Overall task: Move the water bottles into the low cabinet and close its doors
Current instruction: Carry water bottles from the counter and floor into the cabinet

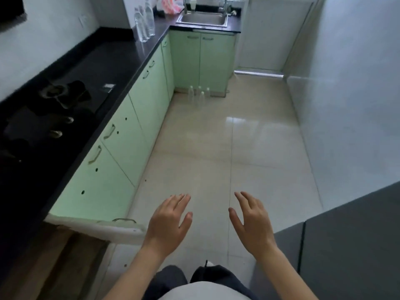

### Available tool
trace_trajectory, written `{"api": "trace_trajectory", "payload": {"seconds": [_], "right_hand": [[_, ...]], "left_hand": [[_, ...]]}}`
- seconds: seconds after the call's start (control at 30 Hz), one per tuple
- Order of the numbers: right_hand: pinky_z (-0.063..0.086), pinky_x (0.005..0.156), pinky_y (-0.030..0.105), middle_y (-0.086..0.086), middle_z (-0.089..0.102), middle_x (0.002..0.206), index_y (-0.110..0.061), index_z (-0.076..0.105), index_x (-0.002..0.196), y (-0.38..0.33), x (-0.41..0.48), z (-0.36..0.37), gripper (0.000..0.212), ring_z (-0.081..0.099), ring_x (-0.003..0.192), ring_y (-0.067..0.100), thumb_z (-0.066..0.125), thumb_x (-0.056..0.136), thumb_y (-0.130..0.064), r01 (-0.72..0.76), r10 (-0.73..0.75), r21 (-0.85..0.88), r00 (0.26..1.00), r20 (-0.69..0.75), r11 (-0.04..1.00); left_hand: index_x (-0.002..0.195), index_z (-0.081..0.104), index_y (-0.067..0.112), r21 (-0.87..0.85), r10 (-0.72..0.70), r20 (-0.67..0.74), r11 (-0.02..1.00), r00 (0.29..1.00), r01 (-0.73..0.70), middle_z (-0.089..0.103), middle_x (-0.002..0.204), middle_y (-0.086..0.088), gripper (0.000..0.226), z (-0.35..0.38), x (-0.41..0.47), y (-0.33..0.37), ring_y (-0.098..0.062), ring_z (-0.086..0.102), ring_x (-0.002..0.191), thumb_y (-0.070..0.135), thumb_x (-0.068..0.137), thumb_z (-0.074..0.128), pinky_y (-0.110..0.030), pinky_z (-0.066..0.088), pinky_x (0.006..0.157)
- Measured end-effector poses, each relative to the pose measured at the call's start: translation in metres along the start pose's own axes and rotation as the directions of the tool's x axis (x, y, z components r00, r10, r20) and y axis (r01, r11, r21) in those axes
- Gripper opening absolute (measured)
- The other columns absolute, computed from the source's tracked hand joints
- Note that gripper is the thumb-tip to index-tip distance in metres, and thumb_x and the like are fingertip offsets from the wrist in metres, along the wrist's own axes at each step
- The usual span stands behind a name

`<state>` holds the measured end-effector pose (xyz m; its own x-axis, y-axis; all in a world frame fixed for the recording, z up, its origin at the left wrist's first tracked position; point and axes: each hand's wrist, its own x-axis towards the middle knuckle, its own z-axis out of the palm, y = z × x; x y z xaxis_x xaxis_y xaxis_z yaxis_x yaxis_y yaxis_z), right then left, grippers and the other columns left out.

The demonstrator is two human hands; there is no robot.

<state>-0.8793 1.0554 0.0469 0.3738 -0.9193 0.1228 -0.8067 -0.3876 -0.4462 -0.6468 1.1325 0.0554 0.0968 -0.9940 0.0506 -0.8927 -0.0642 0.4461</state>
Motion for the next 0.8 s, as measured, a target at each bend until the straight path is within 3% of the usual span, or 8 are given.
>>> {"api": "trace_trajectory", "payload": {"seconds": [0.23,0.43,0.63,0.8], "right_hand": [[0.051,0.099,0.042,0.013,0.063,0.128,-0.005,0.058,0.133,0.047,0.102,-0.023,0.055,0.058,0.119,0.028,0.042,0.096,-0.044,-0.067,0.069,0.026,0.992,-0.108,0.997],[0.052,0.097,0.041,0.011,0.063,0.127,-0.007,0.058,0.133,0.078,0.200,0.005,0.057,0.058,0.117,0.027,0.040,0.095,-0.046,-0.095,0.095,0.004,0.993,-0.071,0.995],[0.051,0.095,0.043,0.010,0.064,0.125,-0.007,0.058,0.132,0.088,0.351,0.028,0.057,0.058,0.116,0.029,0.040,0.095,-0.046,-0.073,0.072,-0.038,0.997,-0.034,0.997],[0.048,0.097,0.043,0.008,0.063,0.126,-0.007,0.058,0.133,0.085,0.494,0.011,0.055,0.056,0.118,0.027,0.042,0.095,-0.044,-0.009,0.004,-0.055,0.995,-0.104,0.998]], "left_hand": [[0.132,0.061,0.011,-0.006,0.110,-0.069,0.994,0.992,-0.111,0.065,0.128,-0.006,0.050,-0.006,0.144,0.023,-0.025,0.061,0.119,0.038,0.095,0.040,-0.035,0.047,0.098],[0.132,0.061,0.011,-0.003,0.119,-0.061,0.993,0.991,-0.120,0.065,0.129,-0.006,0.050,0.016,0.248,-0.005,-0.026,0.060,0.121,0.039,0.095,0.040,-0.036,0.046,0.100],[0.135,0.059,0.015,0.033,0.094,0.007,0.995,0.996,-0.094,0.062,0.133,-0.005,0.053,0.019,0.386,-0.058,-0.031,0.054,0.129,0.043,0.095,0.037,-0.044,0.046,0.102],[0.136,0.058,0.014,0.041,0.111,-0.043,0.993,0.993,-0.110,0.060,0.135,-0.008,0.054,-0.018,0.527,-0.084,-0.034,0.050,0.131,0.043,0.095,0.038,-0.048,0.044,0.106]]}}
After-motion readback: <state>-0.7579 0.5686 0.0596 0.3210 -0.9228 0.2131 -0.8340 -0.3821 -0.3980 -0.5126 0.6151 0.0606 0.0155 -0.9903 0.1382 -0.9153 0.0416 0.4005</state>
